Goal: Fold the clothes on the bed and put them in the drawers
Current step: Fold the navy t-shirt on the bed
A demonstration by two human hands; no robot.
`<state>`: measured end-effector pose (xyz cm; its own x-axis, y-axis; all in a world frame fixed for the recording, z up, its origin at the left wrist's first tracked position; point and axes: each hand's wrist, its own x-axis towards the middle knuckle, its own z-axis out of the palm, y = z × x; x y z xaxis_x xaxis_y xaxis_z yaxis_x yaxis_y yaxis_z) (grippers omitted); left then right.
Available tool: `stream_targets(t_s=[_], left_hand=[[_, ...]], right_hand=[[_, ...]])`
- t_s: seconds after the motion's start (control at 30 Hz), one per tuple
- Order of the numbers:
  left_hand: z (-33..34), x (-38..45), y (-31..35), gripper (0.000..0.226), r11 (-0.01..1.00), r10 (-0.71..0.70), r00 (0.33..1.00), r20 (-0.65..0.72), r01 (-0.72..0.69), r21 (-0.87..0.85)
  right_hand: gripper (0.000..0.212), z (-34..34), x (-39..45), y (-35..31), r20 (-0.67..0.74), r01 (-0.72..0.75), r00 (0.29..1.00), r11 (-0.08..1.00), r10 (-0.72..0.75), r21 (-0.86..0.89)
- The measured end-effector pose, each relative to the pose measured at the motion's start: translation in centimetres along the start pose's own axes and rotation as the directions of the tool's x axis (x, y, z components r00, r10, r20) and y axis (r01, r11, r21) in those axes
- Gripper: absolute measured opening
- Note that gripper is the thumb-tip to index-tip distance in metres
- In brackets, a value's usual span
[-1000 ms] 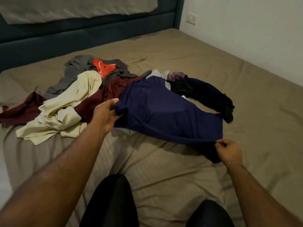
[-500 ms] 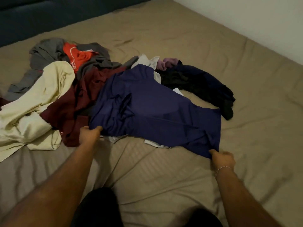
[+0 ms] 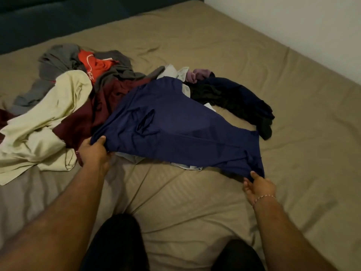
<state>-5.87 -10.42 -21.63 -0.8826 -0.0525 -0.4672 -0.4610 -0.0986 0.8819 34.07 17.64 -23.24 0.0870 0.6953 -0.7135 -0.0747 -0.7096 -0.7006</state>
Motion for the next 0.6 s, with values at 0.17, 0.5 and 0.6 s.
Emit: stream_targets(t_s=[0.17, 0.5, 0.6], left_hand=[[-4.4, -1.9, 1.3, 0.008, 0.993, 0.108, 0.994, 0.018, -0.107, -0.049], [-18.5, -5.4, -3.1, 0.016, 0.968, 0.025, 0.995, 0.095, -0.048, 0.247], [-21.0, -5.8, -4.9, 0.014, 0.932, -0.022, 0.993, 0.114, -0.021, 0.363]], right_hand=[[0.015, -3.5, -0.7, -0.4, -0.053, 0.054, 0.997, 0.996, -0.058, -0.070], [0.012, -12.3, -2.2, 4.7, -0.076, -0.010, 0.997, 0.950, -0.014, -0.313], [0.015, -13.6, -2.7, 6.8, -0.110, -0.007, 0.993, 0.881, -0.051, -0.473]])
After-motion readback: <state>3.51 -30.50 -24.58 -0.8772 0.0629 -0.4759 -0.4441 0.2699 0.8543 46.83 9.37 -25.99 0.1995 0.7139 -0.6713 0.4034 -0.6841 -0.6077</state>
